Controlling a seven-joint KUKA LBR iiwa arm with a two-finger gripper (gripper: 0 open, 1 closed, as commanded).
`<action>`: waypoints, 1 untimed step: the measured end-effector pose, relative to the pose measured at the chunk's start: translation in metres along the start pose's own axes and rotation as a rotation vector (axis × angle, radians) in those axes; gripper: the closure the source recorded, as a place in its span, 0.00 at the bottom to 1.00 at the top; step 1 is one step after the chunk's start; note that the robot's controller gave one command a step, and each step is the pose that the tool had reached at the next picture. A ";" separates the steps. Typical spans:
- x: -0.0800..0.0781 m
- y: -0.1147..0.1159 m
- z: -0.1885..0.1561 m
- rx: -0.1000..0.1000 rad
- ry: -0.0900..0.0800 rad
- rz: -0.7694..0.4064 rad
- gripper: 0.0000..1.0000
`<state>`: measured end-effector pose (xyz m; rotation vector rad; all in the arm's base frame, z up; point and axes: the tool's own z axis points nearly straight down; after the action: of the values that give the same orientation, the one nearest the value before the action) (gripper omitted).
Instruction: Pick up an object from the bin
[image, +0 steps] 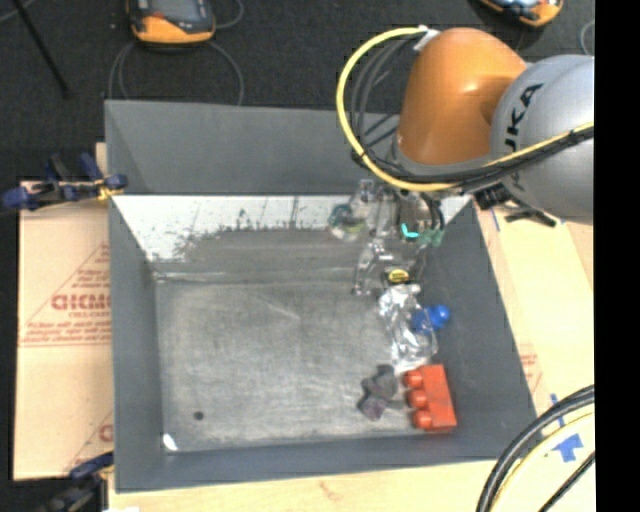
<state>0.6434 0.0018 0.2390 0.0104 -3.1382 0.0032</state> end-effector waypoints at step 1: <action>0.050 -0.057 0.029 0.001 0.000 -0.012 0.00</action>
Offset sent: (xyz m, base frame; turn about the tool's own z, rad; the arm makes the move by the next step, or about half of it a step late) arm -0.0477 -0.0514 -0.0275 -0.0193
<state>0.5937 -0.0553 0.2098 0.0290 -3.1383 0.0044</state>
